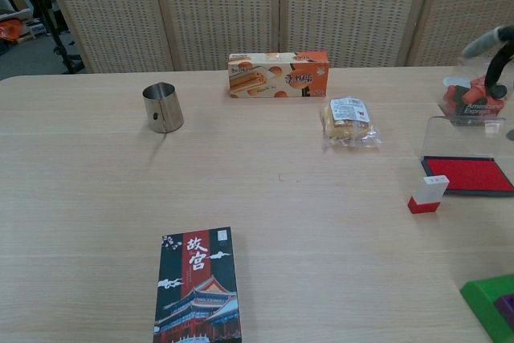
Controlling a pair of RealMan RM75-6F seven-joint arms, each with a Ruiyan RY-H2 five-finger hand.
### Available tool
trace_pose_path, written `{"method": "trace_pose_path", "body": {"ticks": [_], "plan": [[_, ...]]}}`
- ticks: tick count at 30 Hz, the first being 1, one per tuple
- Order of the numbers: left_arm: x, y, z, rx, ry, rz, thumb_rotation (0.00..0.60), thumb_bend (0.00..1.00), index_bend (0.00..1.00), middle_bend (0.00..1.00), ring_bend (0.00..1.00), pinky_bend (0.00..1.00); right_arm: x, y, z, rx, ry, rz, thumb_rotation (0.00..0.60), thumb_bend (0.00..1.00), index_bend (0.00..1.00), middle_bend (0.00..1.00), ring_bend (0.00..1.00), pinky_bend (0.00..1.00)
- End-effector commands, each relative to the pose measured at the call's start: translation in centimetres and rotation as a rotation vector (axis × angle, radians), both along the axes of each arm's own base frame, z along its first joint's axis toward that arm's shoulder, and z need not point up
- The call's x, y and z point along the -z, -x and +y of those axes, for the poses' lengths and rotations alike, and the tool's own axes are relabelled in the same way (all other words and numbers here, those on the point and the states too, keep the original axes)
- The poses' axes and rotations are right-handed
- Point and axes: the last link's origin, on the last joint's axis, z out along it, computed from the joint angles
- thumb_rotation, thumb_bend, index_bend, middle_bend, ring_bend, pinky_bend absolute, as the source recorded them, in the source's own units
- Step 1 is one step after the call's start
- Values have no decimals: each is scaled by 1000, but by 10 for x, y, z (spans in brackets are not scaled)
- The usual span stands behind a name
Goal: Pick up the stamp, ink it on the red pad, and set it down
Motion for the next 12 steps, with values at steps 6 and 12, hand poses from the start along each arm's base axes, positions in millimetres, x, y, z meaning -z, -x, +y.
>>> {"method": "trace_pose_path", "body": {"ticks": [6, 12], "plan": [[-1, 1, -1, 4, -14, 9, 600, 122, 0, 0, 0, 0, -47, 23, 59, 10, 164, 33, 600, 0, 0, 0, 0, 6], [0, -2, -3, 40, -24, 24, 600, 122, 0, 0, 0, 0, -55, 42, 80, 55, 227, -21, 600, 0, 0, 0, 0, 0]]}}
